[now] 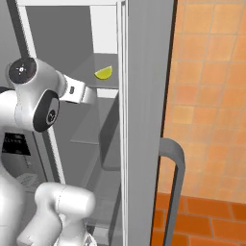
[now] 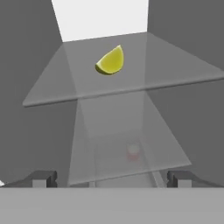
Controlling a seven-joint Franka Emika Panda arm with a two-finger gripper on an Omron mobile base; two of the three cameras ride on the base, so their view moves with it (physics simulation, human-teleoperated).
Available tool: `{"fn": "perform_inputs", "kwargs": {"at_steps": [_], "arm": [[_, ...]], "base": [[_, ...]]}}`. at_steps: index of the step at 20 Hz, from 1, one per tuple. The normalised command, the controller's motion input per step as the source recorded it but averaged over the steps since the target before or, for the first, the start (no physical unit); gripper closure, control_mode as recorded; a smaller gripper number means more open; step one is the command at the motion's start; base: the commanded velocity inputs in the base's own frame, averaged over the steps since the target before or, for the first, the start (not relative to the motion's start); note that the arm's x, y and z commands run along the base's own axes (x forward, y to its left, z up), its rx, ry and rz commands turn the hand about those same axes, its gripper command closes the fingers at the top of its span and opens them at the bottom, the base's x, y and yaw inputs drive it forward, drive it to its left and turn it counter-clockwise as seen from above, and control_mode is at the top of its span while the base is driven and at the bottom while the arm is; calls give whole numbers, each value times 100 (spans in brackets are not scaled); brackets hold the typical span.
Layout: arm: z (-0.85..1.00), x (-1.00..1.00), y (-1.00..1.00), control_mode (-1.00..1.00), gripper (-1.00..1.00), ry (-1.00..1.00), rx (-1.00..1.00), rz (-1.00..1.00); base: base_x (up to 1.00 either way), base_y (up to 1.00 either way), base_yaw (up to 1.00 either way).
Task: Grab a lemon wedge from the fridge and one ice cube from the ice bowl, and put them in the glass of lemonade.
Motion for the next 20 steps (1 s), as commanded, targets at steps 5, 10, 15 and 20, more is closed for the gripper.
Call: {"fn": "perform_inputs", "kwargs": {"at_steps": [5, 10, 15, 20], "arm": [[0, 74, -6, -100, -100, 9, -1, 0], [0, 72, -9, -100, -100, 2, 0, 0], [0, 67, 0, -100, -100, 0, 0, 0], [0, 75, 0, -100, -100, 0, 0, 0]], "base": [[0, 0, 0], [0, 0, 0], [0, 0, 0], [0, 0, 0]]}}
